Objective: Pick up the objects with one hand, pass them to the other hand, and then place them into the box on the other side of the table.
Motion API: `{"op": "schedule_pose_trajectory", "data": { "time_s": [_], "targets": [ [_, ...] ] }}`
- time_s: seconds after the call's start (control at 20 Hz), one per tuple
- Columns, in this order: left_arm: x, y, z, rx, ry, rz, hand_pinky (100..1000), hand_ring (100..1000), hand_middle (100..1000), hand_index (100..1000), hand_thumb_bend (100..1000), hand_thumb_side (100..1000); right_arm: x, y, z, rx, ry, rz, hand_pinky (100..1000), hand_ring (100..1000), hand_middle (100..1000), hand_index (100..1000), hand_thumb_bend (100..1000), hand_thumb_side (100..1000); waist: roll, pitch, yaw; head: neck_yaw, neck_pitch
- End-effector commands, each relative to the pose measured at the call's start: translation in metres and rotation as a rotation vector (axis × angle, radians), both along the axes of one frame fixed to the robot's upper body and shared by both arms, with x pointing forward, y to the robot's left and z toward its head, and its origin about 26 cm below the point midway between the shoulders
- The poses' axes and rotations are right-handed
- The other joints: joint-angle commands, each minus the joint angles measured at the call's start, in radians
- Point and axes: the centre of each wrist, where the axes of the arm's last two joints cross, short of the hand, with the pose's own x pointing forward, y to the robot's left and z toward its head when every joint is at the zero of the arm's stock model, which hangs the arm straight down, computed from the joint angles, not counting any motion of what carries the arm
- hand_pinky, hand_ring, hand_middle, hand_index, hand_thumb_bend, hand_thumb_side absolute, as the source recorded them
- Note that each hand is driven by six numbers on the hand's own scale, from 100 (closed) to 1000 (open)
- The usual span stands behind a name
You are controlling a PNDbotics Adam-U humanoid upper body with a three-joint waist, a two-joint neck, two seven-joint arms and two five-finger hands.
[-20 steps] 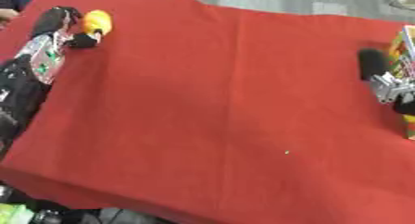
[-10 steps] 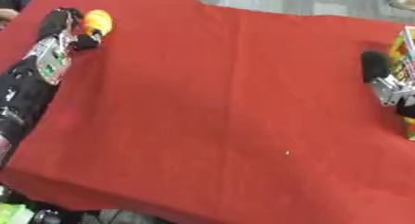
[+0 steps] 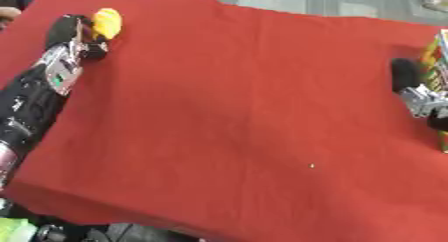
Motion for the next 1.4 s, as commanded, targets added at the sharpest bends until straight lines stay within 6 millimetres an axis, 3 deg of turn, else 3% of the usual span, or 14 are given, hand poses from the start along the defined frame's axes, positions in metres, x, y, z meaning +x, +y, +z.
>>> {"op": "schedule_pose_trajectory", "data": {
  "time_s": [0.05,0.25,0.9,1.25,1.4],
  "targets": [
    [0.000,0.006,0.014,-0.012,-0.045,0.001,603,523,439,591,100,248,-0.004,-0.001,0.008,-0.005,-0.028,0.005,953,899,961,1000,100,140,-0.009,0.000,0.000,0.004,-0.007],
    [0.000,0.005,0.028,-0.053,-0.110,-0.042,594,512,414,565,100,271,-0.004,-0.001,0.008,-0.006,-0.026,0.002,953,899,961,1000,100,138,-0.006,0.000,-0.001,0.004,-0.007],
    [-0.021,-0.012,0.106,-0.152,-0.254,-0.401,586,506,398,551,100,294,-0.005,-0.002,0.008,-0.023,-0.024,-0.002,953,901,961,1000,100,141,0.009,-0.007,0.003,-0.003,-0.014],
    [-0.042,-0.041,0.138,-0.174,-0.265,-0.667,585,502,394,549,100,298,-0.005,0.004,0.010,-0.065,-0.030,0.023,954,907,964,1000,100,166,0.016,-0.011,0.010,-0.013,-0.012],
    [-0.052,-0.065,0.146,-0.174,-0.226,-0.826,585,501,393,548,100,294,-0.005,0.010,0.013,-0.090,-0.037,0.049,957,914,972,1000,100,182,0.019,-0.013,0.015,-0.019,-0.011]
  ]
}}
